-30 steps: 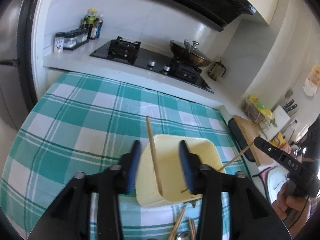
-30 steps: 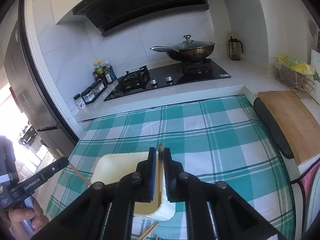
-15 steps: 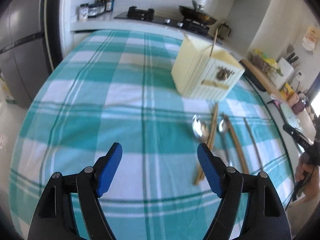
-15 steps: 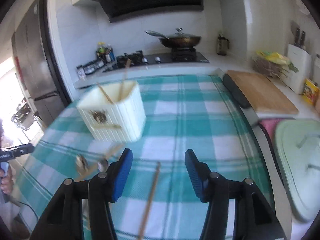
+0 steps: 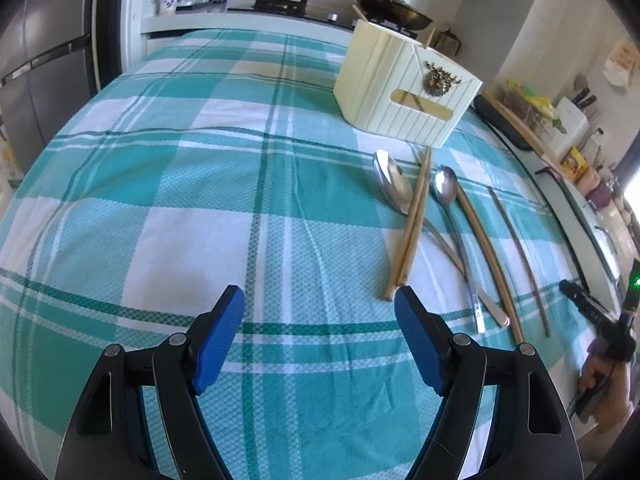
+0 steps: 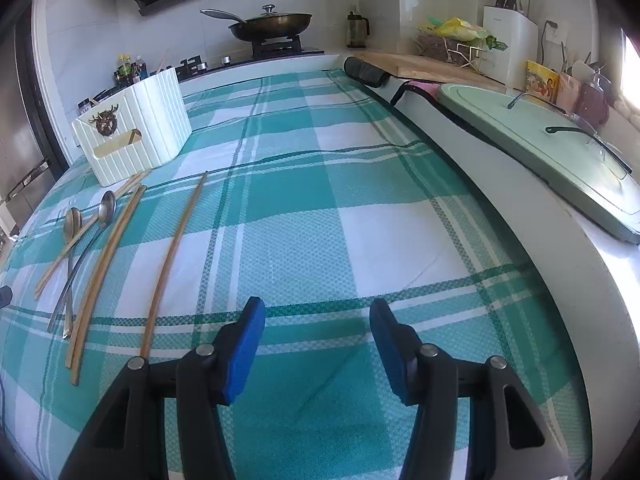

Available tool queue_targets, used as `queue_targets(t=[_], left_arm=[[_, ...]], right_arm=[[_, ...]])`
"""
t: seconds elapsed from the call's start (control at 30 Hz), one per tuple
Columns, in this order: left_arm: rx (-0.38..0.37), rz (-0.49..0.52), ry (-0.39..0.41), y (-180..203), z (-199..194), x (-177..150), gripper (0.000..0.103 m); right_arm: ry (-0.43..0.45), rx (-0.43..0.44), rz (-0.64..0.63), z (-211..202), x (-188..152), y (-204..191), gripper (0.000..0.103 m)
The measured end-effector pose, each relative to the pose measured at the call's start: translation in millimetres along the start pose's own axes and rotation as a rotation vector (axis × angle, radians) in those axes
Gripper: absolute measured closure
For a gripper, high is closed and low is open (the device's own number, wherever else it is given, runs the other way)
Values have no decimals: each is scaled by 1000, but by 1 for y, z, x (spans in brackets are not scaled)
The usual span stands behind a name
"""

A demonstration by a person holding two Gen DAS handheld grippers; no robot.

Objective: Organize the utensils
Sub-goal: 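Move both tools back over the remaining chopsticks on the table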

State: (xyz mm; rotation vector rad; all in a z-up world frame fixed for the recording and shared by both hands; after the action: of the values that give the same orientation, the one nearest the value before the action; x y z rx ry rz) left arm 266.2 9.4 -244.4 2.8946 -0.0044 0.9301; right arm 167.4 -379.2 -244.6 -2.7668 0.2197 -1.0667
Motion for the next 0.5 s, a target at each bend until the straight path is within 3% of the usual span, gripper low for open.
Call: queue_targets(t=[0.27, 0.5], left_arm=[[-25, 133, 18, 27, 20, 18, 24], [27, 262, 7, 44, 41, 18, 26]], right_arm=[[1, -1, -8, 1, 2, -2, 47], [16, -2, -4, -1, 2, -2, 47]])
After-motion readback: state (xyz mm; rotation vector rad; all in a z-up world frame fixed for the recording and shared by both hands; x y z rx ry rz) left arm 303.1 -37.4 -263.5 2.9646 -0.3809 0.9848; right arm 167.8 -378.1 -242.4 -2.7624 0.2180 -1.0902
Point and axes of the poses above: each gripper's, at about its wrist camera, not at the fingertips, and z roughly the way its jaws point, y to its right, x to its top, the point moved 10 cm from there along z, roughly the way its jaws point, and after that the axes turned 12 degrees about x, right-handed, at the moved point
